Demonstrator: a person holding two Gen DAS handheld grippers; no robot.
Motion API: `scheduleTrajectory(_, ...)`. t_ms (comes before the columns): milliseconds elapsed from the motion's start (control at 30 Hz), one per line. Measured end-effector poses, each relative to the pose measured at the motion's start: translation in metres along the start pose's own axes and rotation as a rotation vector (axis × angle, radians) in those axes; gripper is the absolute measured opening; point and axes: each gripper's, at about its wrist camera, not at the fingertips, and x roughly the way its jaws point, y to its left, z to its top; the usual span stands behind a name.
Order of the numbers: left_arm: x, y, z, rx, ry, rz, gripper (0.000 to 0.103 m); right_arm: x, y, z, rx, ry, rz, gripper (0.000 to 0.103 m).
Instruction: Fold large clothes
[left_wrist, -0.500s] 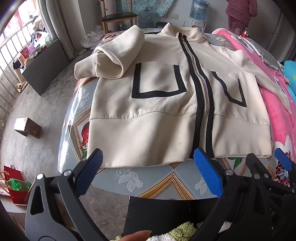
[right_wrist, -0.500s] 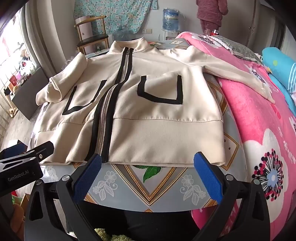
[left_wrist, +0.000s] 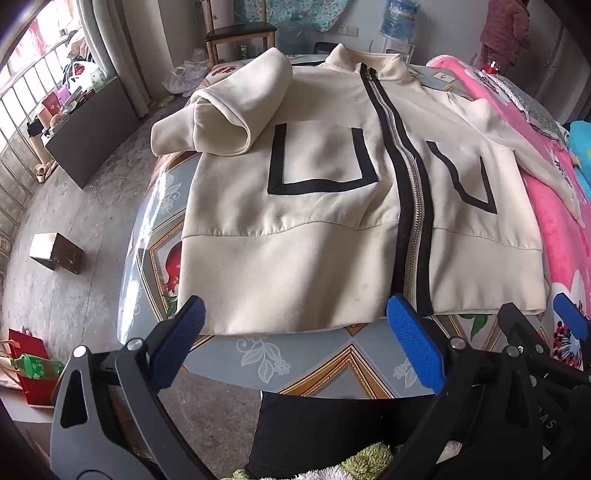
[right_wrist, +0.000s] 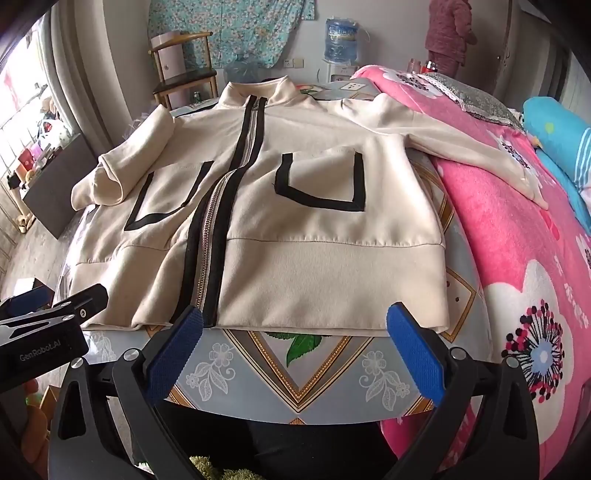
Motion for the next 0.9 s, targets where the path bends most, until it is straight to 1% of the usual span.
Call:
scheduleTrajectory(667, 0.003, 0.003, 0.003, 0.0, 0.006, -0.004, 0.096, -0.003, 0.0, 0.0, -0.004, 0.001, -0.003, 0.097)
scheduleTrajectory(767, 0.004, 0.011, 0.004, -0.006, 0.007, -0.007, 0.095, -0.001, 0.0, 0.001, -0.003, 0.001, -0.003, 0.097)
scheduleTrajectory(900, 0.003, 0.01, 0.004, -0.005, 0.007, -0.008, 0.096, -0.005, 0.005, 0.002, -0.005, -0.001, -0.004, 0.097)
